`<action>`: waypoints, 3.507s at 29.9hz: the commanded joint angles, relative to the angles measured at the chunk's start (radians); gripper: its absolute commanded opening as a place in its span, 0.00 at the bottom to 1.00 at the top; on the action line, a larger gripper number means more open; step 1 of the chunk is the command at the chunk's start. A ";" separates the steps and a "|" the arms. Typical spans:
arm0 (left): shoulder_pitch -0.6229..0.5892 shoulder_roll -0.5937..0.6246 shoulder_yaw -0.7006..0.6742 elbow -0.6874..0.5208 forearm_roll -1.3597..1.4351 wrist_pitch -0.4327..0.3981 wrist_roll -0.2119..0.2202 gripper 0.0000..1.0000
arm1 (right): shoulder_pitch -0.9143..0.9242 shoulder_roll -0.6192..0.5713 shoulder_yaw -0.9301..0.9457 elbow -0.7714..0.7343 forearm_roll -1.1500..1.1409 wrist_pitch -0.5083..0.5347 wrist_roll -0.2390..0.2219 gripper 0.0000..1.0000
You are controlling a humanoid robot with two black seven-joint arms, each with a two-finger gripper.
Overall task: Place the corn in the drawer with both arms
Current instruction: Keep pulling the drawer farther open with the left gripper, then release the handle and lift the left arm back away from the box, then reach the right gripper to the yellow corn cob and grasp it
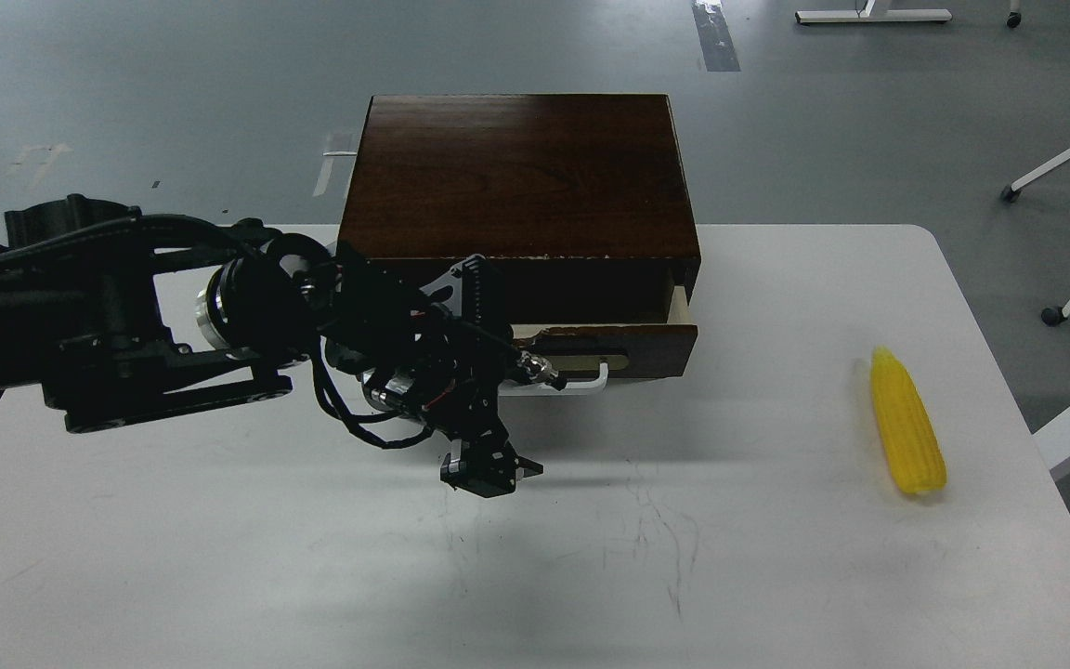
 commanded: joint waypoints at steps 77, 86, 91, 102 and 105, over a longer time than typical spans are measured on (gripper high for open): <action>0.205 0.027 -0.607 0.741 -2.179 0.033 0.000 0.98 | 0.063 -0.307 -0.822 0.759 -1.516 -0.048 0.008 1.00; 0.205 0.029 -0.606 0.743 -2.175 0.033 0.001 0.98 | 0.024 -0.209 -0.822 0.704 -1.516 -0.098 0.006 0.94; 0.207 0.030 -0.606 0.743 -2.177 0.030 0.000 0.98 | 0.024 -0.134 -0.824 0.635 -1.516 -0.098 0.006 0.94; 0.208 0.029 -0.603 0.743 -2.172 0.035 0.001 0.98 | 0.015 -0.053 -0.917 0.570 -1.516 -0.166 0.006 0.71; 0.210 0.024 -0.603 0.743 -2.172 0.036 0.001 0.98 | 0.015 -0.044 -0.927 0.559 -1.511 -0.171 0.008 0.55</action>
